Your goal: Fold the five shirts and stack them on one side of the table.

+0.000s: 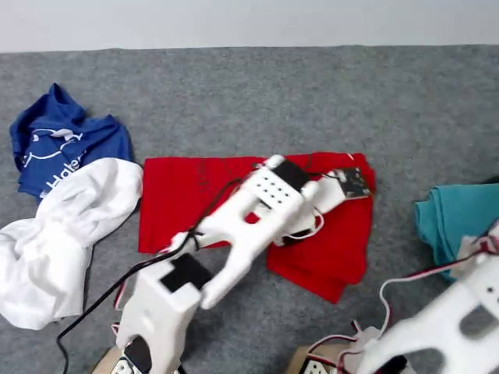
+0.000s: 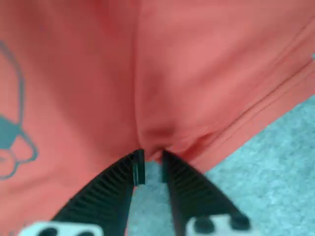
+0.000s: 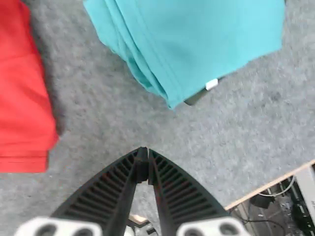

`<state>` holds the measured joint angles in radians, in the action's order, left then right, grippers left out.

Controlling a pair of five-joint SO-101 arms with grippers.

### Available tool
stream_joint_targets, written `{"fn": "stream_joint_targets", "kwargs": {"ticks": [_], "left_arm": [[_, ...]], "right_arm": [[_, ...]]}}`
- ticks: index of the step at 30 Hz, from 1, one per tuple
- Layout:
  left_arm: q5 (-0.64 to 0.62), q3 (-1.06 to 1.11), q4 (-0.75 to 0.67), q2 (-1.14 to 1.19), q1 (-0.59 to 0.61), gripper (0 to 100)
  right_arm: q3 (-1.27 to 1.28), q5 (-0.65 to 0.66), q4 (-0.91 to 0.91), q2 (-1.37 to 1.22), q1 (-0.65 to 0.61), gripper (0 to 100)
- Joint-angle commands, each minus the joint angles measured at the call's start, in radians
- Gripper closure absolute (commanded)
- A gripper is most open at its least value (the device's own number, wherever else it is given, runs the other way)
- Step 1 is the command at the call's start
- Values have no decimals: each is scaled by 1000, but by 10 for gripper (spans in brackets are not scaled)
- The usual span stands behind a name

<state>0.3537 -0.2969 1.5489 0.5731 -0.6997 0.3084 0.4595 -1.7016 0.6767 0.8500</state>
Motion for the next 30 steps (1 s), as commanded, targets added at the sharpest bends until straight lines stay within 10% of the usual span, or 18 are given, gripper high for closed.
{"fn": "stream_joint_targets", "kwargs": {"ticks": [1, 30], "left_arm": [[-2, -140, 81, 41, -31, 874], [57, -252, 181, 244, -114, 802]], "right_arm": [[52, 60, 42, 93, 54, 989], [92, 86, 44, 165, 76, 989]]}}
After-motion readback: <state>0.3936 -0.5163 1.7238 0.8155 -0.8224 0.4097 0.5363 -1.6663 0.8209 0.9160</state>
